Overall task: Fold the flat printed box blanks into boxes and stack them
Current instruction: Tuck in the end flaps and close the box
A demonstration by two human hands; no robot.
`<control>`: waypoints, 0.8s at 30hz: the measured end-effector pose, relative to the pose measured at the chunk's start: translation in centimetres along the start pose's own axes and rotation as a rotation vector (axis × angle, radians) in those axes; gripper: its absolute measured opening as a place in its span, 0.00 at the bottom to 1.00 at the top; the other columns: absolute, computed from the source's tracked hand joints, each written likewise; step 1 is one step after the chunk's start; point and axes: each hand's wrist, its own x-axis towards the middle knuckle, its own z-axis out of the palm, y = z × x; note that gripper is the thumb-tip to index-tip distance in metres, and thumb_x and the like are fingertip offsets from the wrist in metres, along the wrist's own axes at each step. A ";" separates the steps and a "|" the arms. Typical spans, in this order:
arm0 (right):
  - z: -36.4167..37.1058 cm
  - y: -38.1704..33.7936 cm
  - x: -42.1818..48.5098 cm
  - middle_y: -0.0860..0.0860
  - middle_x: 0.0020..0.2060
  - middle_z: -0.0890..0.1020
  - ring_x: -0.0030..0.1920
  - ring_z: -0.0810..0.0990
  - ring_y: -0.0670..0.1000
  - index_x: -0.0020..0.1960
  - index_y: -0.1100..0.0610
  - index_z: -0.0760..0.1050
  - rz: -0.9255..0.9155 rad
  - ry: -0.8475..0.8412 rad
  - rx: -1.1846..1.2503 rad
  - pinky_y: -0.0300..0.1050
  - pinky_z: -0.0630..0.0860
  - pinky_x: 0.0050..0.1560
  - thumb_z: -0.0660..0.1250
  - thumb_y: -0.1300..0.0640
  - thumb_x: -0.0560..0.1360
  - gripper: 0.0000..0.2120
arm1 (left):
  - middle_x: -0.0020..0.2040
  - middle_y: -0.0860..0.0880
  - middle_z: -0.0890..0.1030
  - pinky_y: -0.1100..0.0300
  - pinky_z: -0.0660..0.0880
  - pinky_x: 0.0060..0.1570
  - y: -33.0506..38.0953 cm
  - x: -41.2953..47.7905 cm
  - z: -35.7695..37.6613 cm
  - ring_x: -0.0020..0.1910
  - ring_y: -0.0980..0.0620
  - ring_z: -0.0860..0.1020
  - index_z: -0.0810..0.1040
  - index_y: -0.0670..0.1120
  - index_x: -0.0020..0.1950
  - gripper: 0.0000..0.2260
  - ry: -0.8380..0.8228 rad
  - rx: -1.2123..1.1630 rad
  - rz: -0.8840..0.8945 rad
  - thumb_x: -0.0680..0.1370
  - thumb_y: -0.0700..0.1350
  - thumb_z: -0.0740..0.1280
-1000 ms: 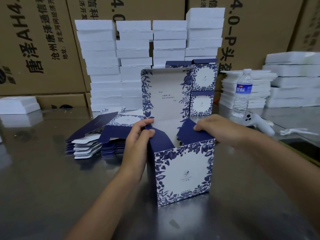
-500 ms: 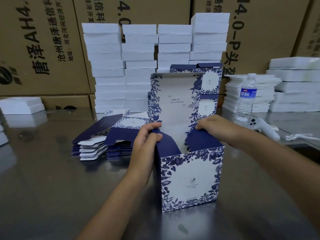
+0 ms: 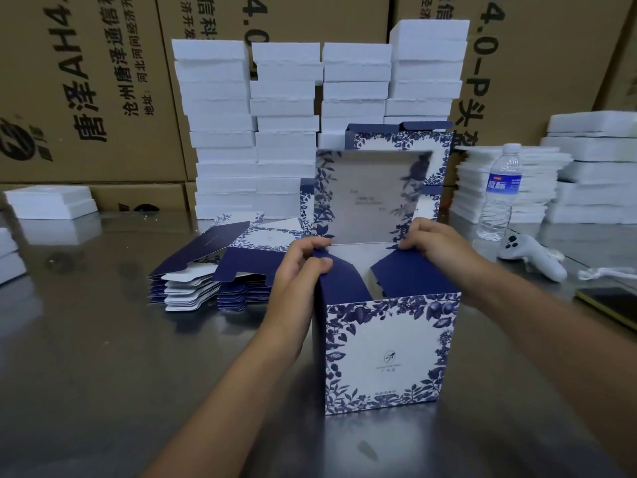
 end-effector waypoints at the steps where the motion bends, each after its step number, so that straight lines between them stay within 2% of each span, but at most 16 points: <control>1: 0.0 0.0 -0.1 0.47 0.20 0.69 0.19 0.67 0.43 0.33 0.56 0.66 0.010 0.005 0.031 0.32 0.61 0.19 0.62 0.68 0.75 0.14 | 0.41 0.59 0.79 0.65 0.73 0.42 0.0 0.0 0.0 0.40 0.58 0.77 0.77 0.53 0.47 0.12 0.013 0.012 0.019 0.77 0.36 0.61; 3: 0.0 -0.1 -0.2 0.46 0.17 0.67 0.17 0.64 0.42 0.32 0.56 0.65 0.020 0.009 0.047 0.31 0.59 0.18 0.61 0.68 0.75 0.15 | 0.44 0.59 0.79 0.63 0.73 0.48 0.0 0.0 0.1 0.43 0.59 0.78 0.74 0.56 0.49 0.13 0.048 0.014 0.042 0.77 0.37 0.62; 5: 0.0 0.0 -0.4 0.46 0.19 0.66 0.18 0.64 0.43 0.33 0.55 0.66 0.033 0.001 0.073 0.33 0.58 0.19 0.62 0.67 0.75 0.14 | 0.54 0.52 0.79 0.54 0.73 0.57 0.2 -0.1 0.2 0.52 0.52 0.78 0.72 0.60 0.52 0.16 0.058 -0.028 0.032 0.78 0.38 0.62; 7: -0.1 0.3 -0.7 0.50 0.25 0.69 0.24 0.66 0.47 0.37 0.53 0.69 0.052 -0.021 0.160 0.36 0.61 0.24 0.62 0.66 0.76 0.12 | 0.63 0.43 0.75 0.47 0.70 0.65 0.6 -0.3 0.3 0.61 0.45 0.76 0.72 0.63 0.55 0.17 0.053 -0.055 0.017 0.78 0.40 0.62; 9: 0.0 0.5 -1.3 0.55 0.33 0.71 0.31 0.68 0.51 0.41 0.52 0.73 0.045 -0.021 0.261 0.38 0.63 0.30 0.61 0.64 0.77 0.09 | 0.65 0.40 0.73 0.46 0.67 0.67 0.6 -0.4 0.4 0.66 0.45 0.72 0.72 0.62 0.57 0.15 0.041 -0.044 0.017 0.79 0.42 0.62; 11: 0.1 1.0 -1.7 0.61 0.43 0.77 0.42 0.74 0.58 0.52 0.56 0.77 0.050 0.021 0.327 0.38 0.71 0.43 0.61 0.61 0.78 0.08 | 0.62 0.44 0.75 0.55 0.69 0.65 0.5 -0.4 0.5 0.63 0.49 0.74 0.73 0.58 0.59 0.12 0.046 -0.026 0.036 0.80 0.42 0.61; 12: 0.2 1.3 -2.0 0.63 0.48 0.77 0.48 0.74 0.60 0.57 0.58 0.77 0.073 0.029 0.382 0.41 0.70 0.53 0.61 0.59 0.78 0.11 | 0.58 0.47 0.76 0.60 0.70 0.59 0.5 -0.4 0.5 0.59 0.51 0.75 0.73 0.56 0.58 0.11 0.055 -0.030 0.044 0.80 0.42 0.61; 13: 0.2 1.6 -2.3 0.62 0.50 0.77 0.49 0.72 0.59 0.58 0.57 0.77 0.104 0.017 0.434 0.45 0.67 0.57 0.61 0.57 0.78 0.12 | 0.54 0.49 0.77 0.63 0.71 0.54 0.4 -0.5 0.6 0.54 0.53 0.76 0.73 0.54 0.57 0.09 0.064 -0.041 0.045 0.80 0.42 0.61; 15: 0.4 1.9 -2.7 0.58 0.48 0.77 0.49 0.72 0.57 0.50 0.53 0.79 0.151 -0.025 0.466 0.50 0.64 0.59 0.61 0.52 0.77 0.09 | 0.48 0.49 0.77 0.59 0.70 0.49 0.4 -0.6 0.8 0.47 0.51 0.75 0.73 0.53 0.53 0.06 0.076 -0.086 0.022 0.80 0.43 0.60; 17: 0.3 1.9 -2.7 0.54 0.45 0.80 0.46 0.76 0.55 0.43 0.52 0.78 0.149 -0.010 0.455 0.49 0.69 0.56 0.57 0.46 0.79 0.15 | 0.46 0.46 0.76 0.55 0.70 0.45 0.3 -0.8 1.0 0.44 0.48 0.73 0.72 0.52 0.49 0.05 0.083 -0.144 -0.010 0.81 0.46 0.58; 20: 0.1 1.2 -2.3 0.53 0.40 0.79 0.40 0.77 0.51 0.38 0.54 0.77 0.138 0.059 0.409 0.45 0.73 0.41 0.58 0.43 0.79 0.19 | 0.42 0.49 0.75 0.59 0.70 0.38 0.2 -0.8 0.8 0.39 0.50 0.73 0.71 0.51 0.45 0.07 0.077 -0.151 -0.023 0.81 0.49 0.58; 22: 0.1 0.5 -1.9 0.52 0.40 0.78 0.39 0.77 0.50 0.36 0.56 0.76 0.139 0.093 0.291 0.41 0.74 0.36 0.60 0.44 0.78 0.20 | 0.36 0.53 0.76 0.62 0.71 0.34 0.4 -0.6 0.4 0.34 0.55 0.74 0.71 0.51 0.42 0.06 0.041 -0.128 -0.032 0.80 0.45 0.61; 24: 0.3 -0.1 -1.3 0.52 0.39 0.80 0.36 0.78 0.47 0.35 0.56 0.76 0.113 0.059 0.200 0.33 0.73 0.28 0.62 0.44 0.77 0.19 | 0.32 0.55 0.77 0.62 0.70 0.32 0.5 -0.3 0.1 0.30 0.58 0.75 0.71 0.51 0.41 0.08 0.030 -0.082 -0.046 0.79 0.41 0.62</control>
